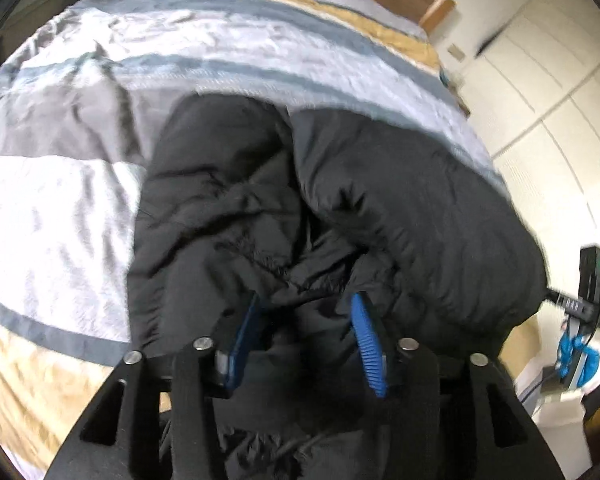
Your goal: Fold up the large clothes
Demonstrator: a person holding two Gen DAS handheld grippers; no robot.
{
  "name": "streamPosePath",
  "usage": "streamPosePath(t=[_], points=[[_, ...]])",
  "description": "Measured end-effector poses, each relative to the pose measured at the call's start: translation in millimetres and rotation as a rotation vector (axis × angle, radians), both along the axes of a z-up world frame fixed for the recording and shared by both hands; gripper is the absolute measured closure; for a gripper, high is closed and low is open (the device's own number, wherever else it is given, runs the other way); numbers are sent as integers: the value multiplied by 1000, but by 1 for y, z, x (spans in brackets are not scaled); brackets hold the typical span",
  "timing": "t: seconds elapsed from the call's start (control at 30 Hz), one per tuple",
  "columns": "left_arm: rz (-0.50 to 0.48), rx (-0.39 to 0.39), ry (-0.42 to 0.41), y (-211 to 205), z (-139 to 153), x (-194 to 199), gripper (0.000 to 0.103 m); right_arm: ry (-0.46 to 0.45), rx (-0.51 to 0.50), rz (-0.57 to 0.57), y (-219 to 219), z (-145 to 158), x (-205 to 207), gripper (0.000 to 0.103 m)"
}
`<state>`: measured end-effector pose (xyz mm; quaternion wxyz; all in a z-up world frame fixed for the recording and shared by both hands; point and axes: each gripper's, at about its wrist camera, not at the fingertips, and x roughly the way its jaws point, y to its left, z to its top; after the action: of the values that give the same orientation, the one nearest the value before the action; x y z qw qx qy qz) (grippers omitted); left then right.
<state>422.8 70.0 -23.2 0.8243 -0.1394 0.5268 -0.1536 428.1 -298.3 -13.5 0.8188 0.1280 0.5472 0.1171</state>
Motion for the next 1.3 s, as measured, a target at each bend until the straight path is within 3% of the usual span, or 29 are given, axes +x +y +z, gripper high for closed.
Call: streamPosePath(t=[0.03,0.13,0.37,0.57,0.73,0.93,1.03,1.17,1.3], points=[[8,-6,-15,1,10,0,46,-13,-11,-1,-3,9,-2,77],[-1,-12,-64,-7,32,6,37,-55,-19,6,-3,32,3,51],[-94,-10,-140,-57,56,35,30,-170,19,102,32,62,44,50],[-164,28,-137,-90,40,54,30,-201,28,213,72,58,74,50],[-181,112,-92,-104,2,57,30,-148,-4,291,94,21,82,50],[-193,198,-75,-111,-39,58,29,-68,-24,283,78,-37,74,48],[-202,265,-78,-119,-48,59,28,-66,-28,265,76,-40,73,48],[-157,263,-83,-115,-24,48,30,-77,-48,294,78,-18,66,48],[-130,223,-142,-116,18,16,29,-141,-20,309,78,18,53,48]])
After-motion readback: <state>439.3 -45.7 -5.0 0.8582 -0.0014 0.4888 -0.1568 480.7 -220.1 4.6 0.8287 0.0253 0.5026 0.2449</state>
